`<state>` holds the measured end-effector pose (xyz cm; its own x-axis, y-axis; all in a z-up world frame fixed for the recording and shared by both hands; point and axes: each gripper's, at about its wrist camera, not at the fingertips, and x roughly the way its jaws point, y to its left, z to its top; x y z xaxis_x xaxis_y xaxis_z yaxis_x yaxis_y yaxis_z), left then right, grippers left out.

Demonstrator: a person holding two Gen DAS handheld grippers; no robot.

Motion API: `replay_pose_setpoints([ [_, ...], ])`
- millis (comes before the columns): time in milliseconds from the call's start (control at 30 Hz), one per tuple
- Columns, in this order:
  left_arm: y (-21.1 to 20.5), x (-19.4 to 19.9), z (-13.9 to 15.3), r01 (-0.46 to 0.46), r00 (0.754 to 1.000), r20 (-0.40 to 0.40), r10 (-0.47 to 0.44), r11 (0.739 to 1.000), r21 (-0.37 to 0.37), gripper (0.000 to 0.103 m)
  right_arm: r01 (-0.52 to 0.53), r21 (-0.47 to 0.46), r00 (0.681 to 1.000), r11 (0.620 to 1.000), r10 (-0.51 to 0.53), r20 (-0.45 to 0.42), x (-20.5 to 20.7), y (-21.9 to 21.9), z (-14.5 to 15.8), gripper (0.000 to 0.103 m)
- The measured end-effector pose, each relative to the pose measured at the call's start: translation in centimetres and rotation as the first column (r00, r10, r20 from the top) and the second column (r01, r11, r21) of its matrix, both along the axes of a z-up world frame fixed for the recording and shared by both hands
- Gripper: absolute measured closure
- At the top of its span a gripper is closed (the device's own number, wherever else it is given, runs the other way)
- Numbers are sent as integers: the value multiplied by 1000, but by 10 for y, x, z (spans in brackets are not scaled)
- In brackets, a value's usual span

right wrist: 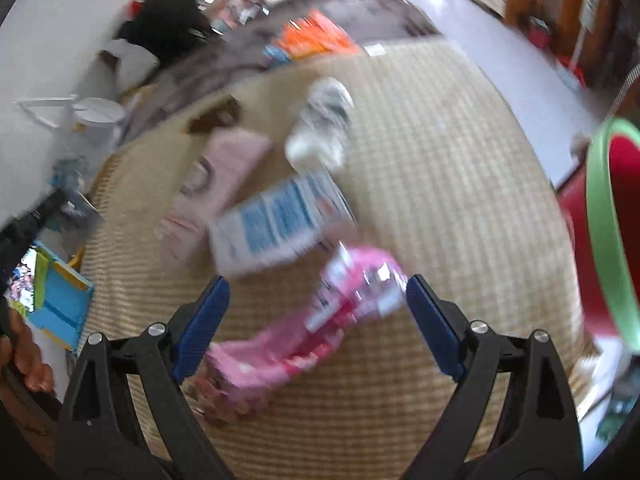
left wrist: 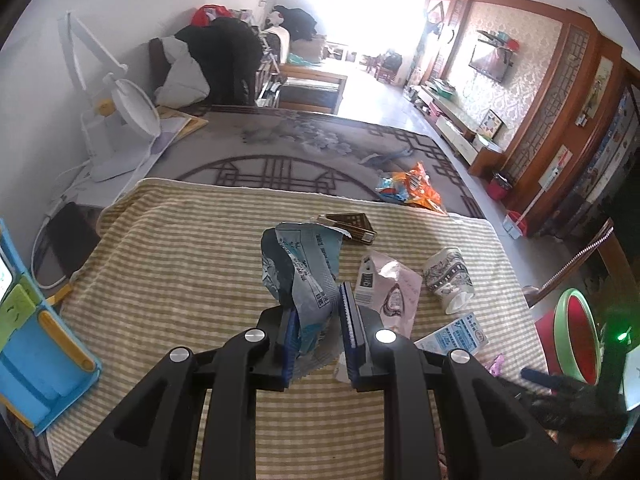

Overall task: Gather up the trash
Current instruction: 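Grasp the pink foil wrapper with the right tool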

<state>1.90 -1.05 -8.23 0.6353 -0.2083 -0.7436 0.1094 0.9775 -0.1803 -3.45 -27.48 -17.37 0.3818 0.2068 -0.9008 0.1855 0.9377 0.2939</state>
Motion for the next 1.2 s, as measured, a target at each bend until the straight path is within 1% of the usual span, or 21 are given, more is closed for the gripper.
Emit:
replay_pose_setpoints([
  [33, -3, 1, -1, 8, 1000, -2, -8, 1000, 0, 86, -1, 5, 1000, 1000, 2, -18, 0, 2, -6, 15],
  [133, -12, 4, -3, 35, 999, -8, -35, 999, -2, 86, -34, 27, 999, 999, 34, -25, 2, 12, -12, 15],
  [167, -15, 3, -2, 45, 999, -7, -45, 999, -1, 86, -58, 9, 998, 998, 58, -29, 4, 18, -15, 16],
  [200, -17, 2, -2, 50, 999, -5, -50, 999, 1, 86, -76, -14, 996, 997, 76, -36, 6, 23, -18, 23],
  [233, -18, 2, -1, 56, 998, -3, -56, 998, 3, 86, -90, -36, 995, 995, 89, -45, 8, 27, -22, 38],
  [267, -18, 1, 0, 59, 998, 0, -59, 998, 5, 86, -93, -43, 995, 995, 91, -50, 9, 29, -24, 47],
  [300, -17, 0, 0, 59, 998, 1, -59, 998, 7, 86, -91, -33, 995, 995, 90, -53, 9, 28, -25, 64],
  [333, -16, -1, 1, 55, 998, 2, -55, 998, 8, 86, -87, -16, 995, 996, 86, -51, 9, 27, -25, 76],
  [400, -12, -3, 0, 43, 999, -2, -43, 999, 8, 86, -73, 0, 997, 997, 73, -21, 8, 23, -20, 81],
  [500, -7, -2, -3, 27, 999, -17, -27, 1000, 6, 86, -78, -12, 995, 997, 78, 60, 7, 16, -2, 85],
  [600, -5, -1, -6, 20, 999, -27, -20, 1000, 1, 86, -93, -25, 988, 995, 95, 125, 9, 13, 16, 85],
  [700, -8, -2, -6, 28, 999, -26, -28, 1000, 3, 86, -105, -50, 979, 993, 112, 170, 11, 13, 32, 85],
  [800, -13, -1, -8, 41, 999, -30, -41, 999, 7, 86, -108, -46, 975, 993, 115, 188, 12, 11, 39, 85],
  [933, -16, -1, -11, 50, 998, -39, -49, 999, 9, 86, -111, -38, 975, 993, 116, 188, 10, 10, 38, 85],
  [1200, -21, -1, -7, 63, 998, -27, -62, 998, 20, 87, -114, -37, 970, 993, 119, 214, 4, 7, 45, 85],
])
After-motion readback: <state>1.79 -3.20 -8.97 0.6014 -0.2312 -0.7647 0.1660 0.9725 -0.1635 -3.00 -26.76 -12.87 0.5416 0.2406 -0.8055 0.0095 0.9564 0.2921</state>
